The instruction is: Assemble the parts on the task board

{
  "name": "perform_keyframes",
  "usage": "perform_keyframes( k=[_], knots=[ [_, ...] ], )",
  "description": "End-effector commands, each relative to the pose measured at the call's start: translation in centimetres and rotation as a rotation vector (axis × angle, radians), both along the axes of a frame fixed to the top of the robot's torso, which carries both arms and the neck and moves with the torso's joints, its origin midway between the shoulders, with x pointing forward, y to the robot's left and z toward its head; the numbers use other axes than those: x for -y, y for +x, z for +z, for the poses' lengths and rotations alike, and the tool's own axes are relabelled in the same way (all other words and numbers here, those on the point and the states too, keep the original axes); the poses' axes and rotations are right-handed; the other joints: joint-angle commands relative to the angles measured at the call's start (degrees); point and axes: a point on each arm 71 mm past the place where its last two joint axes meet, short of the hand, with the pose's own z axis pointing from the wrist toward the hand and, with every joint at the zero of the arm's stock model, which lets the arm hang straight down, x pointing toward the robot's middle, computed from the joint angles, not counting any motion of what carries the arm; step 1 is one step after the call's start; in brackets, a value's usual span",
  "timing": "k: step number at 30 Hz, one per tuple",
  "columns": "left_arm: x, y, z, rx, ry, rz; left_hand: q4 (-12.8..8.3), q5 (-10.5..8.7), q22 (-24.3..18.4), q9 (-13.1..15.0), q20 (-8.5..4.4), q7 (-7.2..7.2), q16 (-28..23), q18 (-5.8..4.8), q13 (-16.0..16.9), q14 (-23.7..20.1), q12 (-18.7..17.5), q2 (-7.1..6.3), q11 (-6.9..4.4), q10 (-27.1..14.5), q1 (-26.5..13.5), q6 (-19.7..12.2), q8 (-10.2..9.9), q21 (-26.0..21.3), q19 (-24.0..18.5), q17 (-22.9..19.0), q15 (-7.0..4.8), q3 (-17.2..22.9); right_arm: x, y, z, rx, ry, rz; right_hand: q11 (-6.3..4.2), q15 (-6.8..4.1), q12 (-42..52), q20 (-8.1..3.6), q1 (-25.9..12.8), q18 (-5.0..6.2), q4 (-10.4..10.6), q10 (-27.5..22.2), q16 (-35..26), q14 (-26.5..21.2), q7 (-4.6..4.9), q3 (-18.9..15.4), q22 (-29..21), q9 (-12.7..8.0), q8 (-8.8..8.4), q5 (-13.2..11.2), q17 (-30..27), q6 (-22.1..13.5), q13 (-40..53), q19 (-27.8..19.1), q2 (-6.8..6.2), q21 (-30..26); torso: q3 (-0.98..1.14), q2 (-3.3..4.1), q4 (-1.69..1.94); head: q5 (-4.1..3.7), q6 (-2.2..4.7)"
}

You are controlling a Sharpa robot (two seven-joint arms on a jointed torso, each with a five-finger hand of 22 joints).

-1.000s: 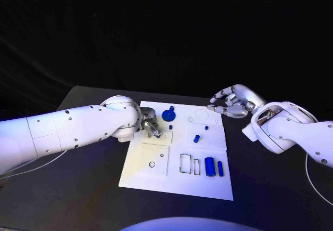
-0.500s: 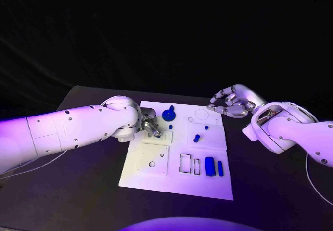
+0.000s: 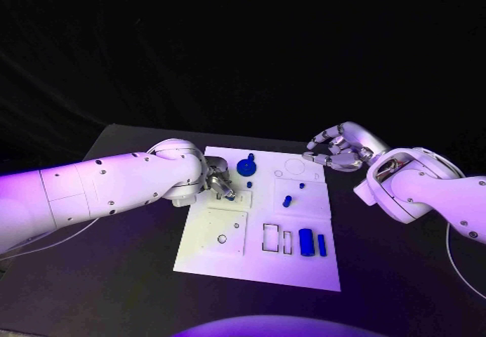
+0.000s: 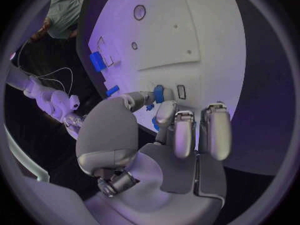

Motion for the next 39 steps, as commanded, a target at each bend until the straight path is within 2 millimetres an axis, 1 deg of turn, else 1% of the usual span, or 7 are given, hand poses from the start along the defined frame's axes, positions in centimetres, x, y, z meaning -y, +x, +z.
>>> perform_keyframes(
  k=[1,7,19,25,30,33,39],
  knots=[
    [0.11,-0.23,-0.35,-0.035,0.01,-0.011,-4.4,-0.39,0.7,-0.5,-0.47,-1.4,0.2,-0.94,0.2,6.0,0.3,-0.1,-0.05,0.4,-1.0,1.6,0.0,0.1,-0.1,15.1,-0.43,3.8,-0.1,-0.03,-0.06,0.002,-0.01,0.012,-0.27,-0.24,-0.1,-0.37,-0.4,0.6,0.0,3.5,-0.3,5.3,-0.05,-0.3,11.0,-0.1,0.38,0.3,12.1,0.2,12.5,3.0,0.1,-0.3,0.01,0.01,-0.02,0.03,-0.09],
    [0.07,-0.15,-0.38,-0.039,0.009,-0.009,-3.0,-0.52,0.8,-0.9,-0.64,-1.6,0.2,-0.98,0.7,6.0,0.6,-0.22,-0.18,0.7,-2.4,2.2,-0.1,0.1,0.0,15.1,-0.61,2.0,-0.06,-0.01,-0.07,0.002,-0.011,0.01,-0.27,-0.24,-0.1,-0.37,-0.4,0.6,0.0,3.5,-0.3,5.3,-0.05,-0.3,11.0,-0.1,0.38,0.3,12.1,0.2,12.5,3.0,0.1,-0.3,0.0,0.01,0.0,-0.01,-0.09],
    [0.02,0.04,-0.4,-0.038,0.008,-0.002,-1.8,-0.72,1.0,-1.3,-0.72,-1.71,0.2,-1.02,1.0,6.0,0.8,-0.33,-0.28,0.8,-3.4,2.7,-0.2,0.1,0.1,15.1,-0.7,0.5,-0.02,0.02,-0.09,0.003,-0.01,0.008,-0.27,-0.25,-0.1,-0.38,-0.4,0.6,0.0,3.5,-0.3,5.3,-0.05,-0.3,11.0,-0.1,0.39,0.4,12.1,0.2,12.5,3.0,0.1,-0.3,0.0,0.0,0.01,-0.1,-0.06],
    [0.1,0.07,-0.42,-0.041,0.007,-0.003,-0.3,-0.83,1.3,-1.7,-0.76,-1.79,0.2,-1.07,1.5,6.0,1.1,-0.47,-0.34,1.1,-4.4,3.3,-0.2,0.2,0.2,15.1,-0.76,-2.2,0.0,0.02,-0.09,0.003,-0.011,0.007,-0.27,-0.25,-0.1,-0.38,-0.4,0.6,0.0,3.5,-0.3,5.3,-0.05,-0.3,11.0,-0.1,0.39,0.4,12.1,0.2,12.5,3.0,0.1,-0.3,0.0,-0.01,-0.03,-0.08,-0.1],
    [0.18,0.07,-0.42,-0.042,0.006,-0.004,0.1,-0.84,1.3,-1.8,-0.78,-1.81,0.2,-1.08,1.5,6.0,1.1,-0.62,-0.36,1.1,-4.6,3.4,-0.3,0.2,0.3,15.1,-0.78,-3.1,0.01,0.03,-0.1,0.003,-0.011,0.007,-0.27,-0.26,-0.1,-0.39,-0.5,0.62,0.0,3.5,-0.3,5.3,-0.05,-0.4,10.9,-0.1,0.4,0.4,12.1,0.2,12.5,3.0,0.11,-0.4,0.02,-0.01,0.0,-0.11,-0.06],
    [0.22,0.09,-0.43,-0.042,0.006,-0.004,1.0,-0.86,1.4,-2.0,-0.79,-1.81,0.2,-1.11,1.7,6.0,1.1,-0.67,-0.36,1.1,-4.9,3.6,-0.3,0.2,0.3,15.1,-0.78,-4.8,0.0,0.03,-0.11,0.003,-0.011,0.007,-0.27,-0.26,-0.1,-0.39,-0.5,0.62,0.0,3.5,-0.3,5.3,-0.05,-0.4,10.9,-0.1,0.4,0.4,12.1,0.2,12.5,3.0,0.11,-0.4,0.01,-0.01,0.01,-0.13,-0.02],
    [0.21,0.16,-0.43,-0.041,0.006,-0.001,1.8,-0.91,1.5,-2.2,-0.79,-1.8,0.2,-1.11,1.7,6.0,1.2,-0.65,-0.35,1.2,-5.1,3.7,-0.4,0.2,0.3,15.1,-0.78,-6.3,0.0,0.04,-0.12,0.003,-0.011,0.007,-0.28,-0.26,-0.1,-0.39,-0.5,0.62,0.1,3.5,-0.3,5.3,-0.05,-0.4,10.9,-0.1,0.4,0.4,12.1,0.2,12.5,3.0,0.11,-0.4,0.0,0.01,-0.01,-0.14,0.07]
  ],
)
